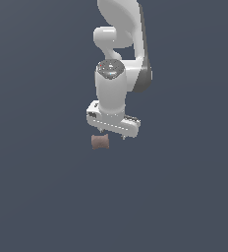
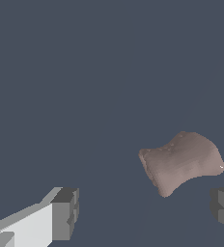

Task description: Pick up the object and move it to a goal position.

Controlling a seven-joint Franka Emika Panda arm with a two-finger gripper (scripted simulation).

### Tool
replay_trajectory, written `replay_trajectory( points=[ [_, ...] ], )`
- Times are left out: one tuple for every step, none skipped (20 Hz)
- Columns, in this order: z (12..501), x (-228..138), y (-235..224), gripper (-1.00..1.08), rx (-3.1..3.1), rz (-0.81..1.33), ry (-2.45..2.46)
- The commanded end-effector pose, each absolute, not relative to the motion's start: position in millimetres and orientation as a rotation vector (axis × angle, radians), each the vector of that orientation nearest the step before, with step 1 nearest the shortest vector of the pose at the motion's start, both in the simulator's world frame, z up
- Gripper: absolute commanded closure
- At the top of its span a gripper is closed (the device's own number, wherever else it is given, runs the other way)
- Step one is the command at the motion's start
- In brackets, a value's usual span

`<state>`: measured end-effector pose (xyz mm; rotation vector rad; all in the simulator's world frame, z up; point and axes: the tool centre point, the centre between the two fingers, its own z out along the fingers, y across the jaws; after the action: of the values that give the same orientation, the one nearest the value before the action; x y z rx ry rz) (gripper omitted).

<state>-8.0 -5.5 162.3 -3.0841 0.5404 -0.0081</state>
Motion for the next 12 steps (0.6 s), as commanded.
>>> replay_trajectory(
  points=[
    [158.3, -9.9, -9.4, -0.92, -3.06, -0.005, 0.66],
    [156.7, -10.6, -10.9, -0.92, -3.049, -0.004, 0.707],
    [155.2, -11.4, -12.5, -0.92, -3.038, -0.003, 0.754],
    [153.7, -12.2, -14.0, -0.92, -3.025, -0.002, 0.801],
    [152.1, -13.0, -15.6, -0.92, -3.013, -0.001, 0.848],
    [150.6, -13.7, -17.2, -0.92, -2.999, 0.0, 0.894],
    [149.1, -14.5, -18.8, -0.92, -2.985, 0.001, 0.941],
    [147.6, -15.3, -20.4, -0.92, -2.97, 0.002, 0.987],
    [146.1, -16.1, -22.0, -0.92, -2.954, 0.003, 1.033],
    [144.7, -17.0, -23.6, -0.92, -2.938, 0.004, 1.079],
    [143.2, -17.8, -25.2, -0.92, -2.921, 0.005, 1.124],
    [141.8, -18.6, -26.9, -0.92, -2.903, 0.005, 1.17]
  ],
)
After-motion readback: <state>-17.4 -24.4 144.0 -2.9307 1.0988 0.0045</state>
